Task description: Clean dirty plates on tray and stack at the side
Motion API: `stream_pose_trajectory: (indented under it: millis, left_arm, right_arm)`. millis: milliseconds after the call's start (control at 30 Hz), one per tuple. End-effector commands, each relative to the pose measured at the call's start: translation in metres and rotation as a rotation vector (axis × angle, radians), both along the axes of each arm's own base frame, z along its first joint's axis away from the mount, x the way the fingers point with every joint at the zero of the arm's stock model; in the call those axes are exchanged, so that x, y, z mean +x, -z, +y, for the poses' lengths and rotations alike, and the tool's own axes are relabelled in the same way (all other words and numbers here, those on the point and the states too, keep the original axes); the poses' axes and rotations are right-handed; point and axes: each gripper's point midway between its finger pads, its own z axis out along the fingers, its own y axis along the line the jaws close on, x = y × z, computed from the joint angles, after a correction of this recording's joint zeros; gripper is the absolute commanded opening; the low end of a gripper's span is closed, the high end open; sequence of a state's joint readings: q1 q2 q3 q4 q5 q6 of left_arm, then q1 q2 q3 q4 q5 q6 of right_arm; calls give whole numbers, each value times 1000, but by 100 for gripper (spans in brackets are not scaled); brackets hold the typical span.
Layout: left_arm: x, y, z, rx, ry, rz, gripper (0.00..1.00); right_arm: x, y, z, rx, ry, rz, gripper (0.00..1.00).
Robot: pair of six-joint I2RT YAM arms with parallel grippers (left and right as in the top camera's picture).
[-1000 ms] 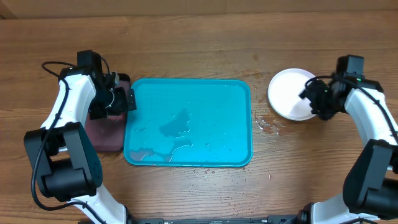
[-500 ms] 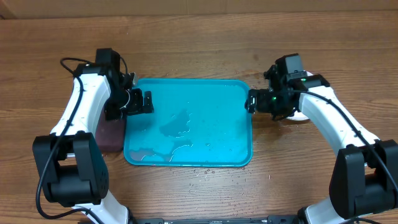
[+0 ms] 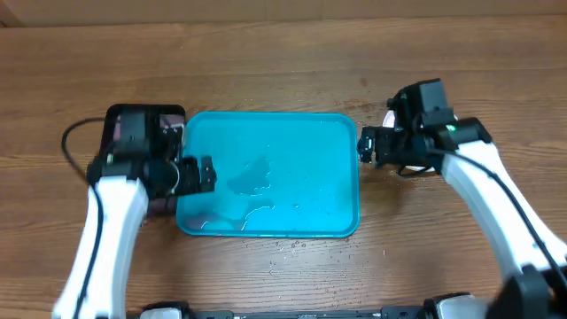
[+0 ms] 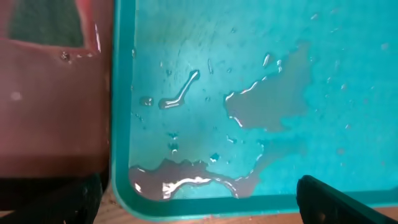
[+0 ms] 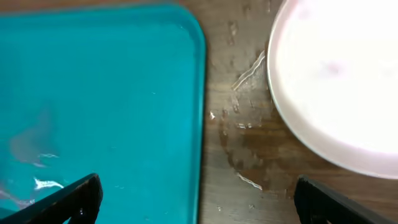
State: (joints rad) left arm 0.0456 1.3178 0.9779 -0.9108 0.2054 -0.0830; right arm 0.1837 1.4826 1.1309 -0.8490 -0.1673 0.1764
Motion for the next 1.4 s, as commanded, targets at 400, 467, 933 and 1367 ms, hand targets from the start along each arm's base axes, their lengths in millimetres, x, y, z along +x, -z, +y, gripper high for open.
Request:
stream_pose_trajectory:
  millis: [400, 467, 933, 1367]
  left_arm:
    - [-40, -67, 2, 74, 27, -544, 100]
    - [-41, -66, 2, 73, 28, -535, 100]
    - [-41, -52, 2, 69, 29, -469, 100]
    - [-40, -42, 2, 66, 30, -424, 100]
  right_arm:
    - [-59, -92, -34, -8, 91, -540, 100]
    - [-60, -92, -34, -8, 91, -537, 100]
    - [-50, -59, -32, -37, 83, -418, 100]
    - [-47, -56, -34, -44, 89, -421, 100]
